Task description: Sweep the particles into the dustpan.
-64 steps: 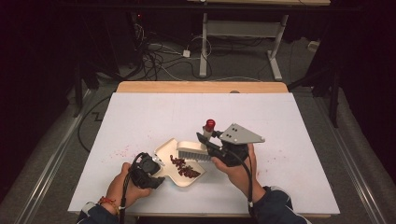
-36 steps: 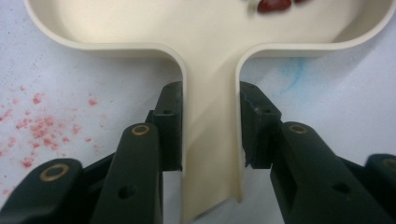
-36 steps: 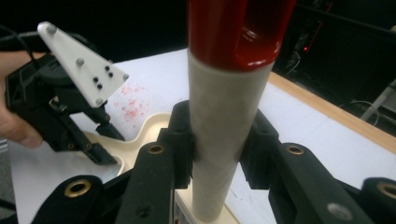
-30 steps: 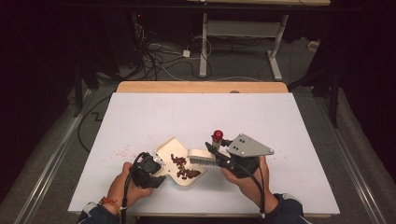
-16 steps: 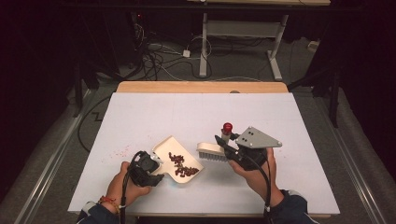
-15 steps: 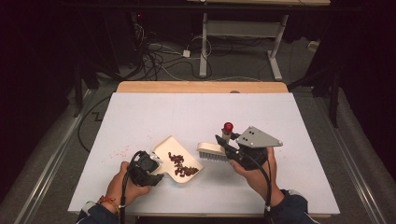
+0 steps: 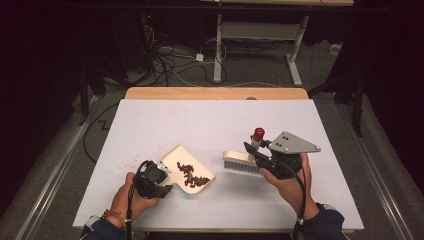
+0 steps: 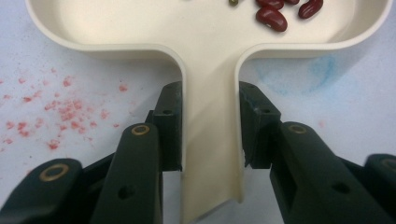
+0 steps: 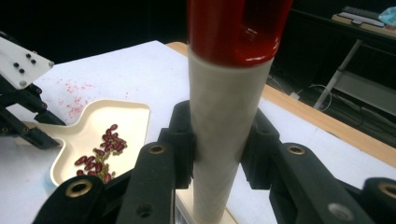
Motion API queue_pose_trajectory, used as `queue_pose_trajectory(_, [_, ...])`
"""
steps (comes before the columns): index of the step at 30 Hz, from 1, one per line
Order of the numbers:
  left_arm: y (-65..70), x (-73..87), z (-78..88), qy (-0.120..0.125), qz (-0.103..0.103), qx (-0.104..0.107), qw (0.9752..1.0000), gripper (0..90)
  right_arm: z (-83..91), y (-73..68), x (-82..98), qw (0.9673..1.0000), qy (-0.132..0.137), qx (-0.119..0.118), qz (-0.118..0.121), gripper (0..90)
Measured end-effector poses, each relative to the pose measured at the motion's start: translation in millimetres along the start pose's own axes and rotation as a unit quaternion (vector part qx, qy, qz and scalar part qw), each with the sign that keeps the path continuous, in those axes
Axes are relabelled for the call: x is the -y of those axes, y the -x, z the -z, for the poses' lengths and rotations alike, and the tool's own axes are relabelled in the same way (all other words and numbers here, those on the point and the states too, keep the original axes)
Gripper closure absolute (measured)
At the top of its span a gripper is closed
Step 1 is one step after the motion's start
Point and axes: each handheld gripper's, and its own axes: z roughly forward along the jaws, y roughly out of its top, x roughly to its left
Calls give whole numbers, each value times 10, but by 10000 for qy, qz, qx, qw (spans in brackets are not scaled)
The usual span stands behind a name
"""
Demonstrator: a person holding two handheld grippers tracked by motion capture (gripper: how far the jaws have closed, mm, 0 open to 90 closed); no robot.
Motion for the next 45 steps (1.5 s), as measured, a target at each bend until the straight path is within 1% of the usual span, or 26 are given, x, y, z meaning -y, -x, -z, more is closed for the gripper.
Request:
queue_pose_trajectory(4, [-14, 8, 10, 25, 27, 5, 10000, 637, 93, 76, 42, 10000, -51, 24, -57, 693])
queue_pose_trajectory(8, [-26, 13, 16, 28, 33, -11, 10000, 637, 198, 163, 90, 9998, -90, 117, -145, 693])
queue_pose_trajectory(15, [-42, 21, 11, 48, 88, -26, 9999, 637, 353, 309, 212, 9992, -207, 203, -288, 692])
queue_pose_trajectory(18, [-56, 28, 6, 55, 107, -36, 9999, 636, 415, 360, 273, 9987, -271, 218, -366, 692])
queue_pose_trajectory(21, [-71, 36, 6, 53, 130, -41, 9999, 637, 476, 411, 331, 9984, -322, 263, -387, 693])
queue_pose_trajectory(25, [-85, 46, 1, 80, 158, -89, 9998, 636, 569, 447, 405, 9978, -375, 316, -456, 692])
queue_pose_trajectory(35, [-131, 75, 6, 109, 269, -150, 9995, 636, 771, 537, 484, 9973, -452, 281, -496, 692])
queue_pose_trajectory(39, [-163, 89, -3, 136, 379, -152, 9991, 637, 823, 561, 494, 9973, -509, 193, -487, 693])
queue_pose_trajectory(45, [-224, 129, -7, 170, 553, -180, 9982, 637, 865, 606, 489, 9969, -588, 132, -515, 692])
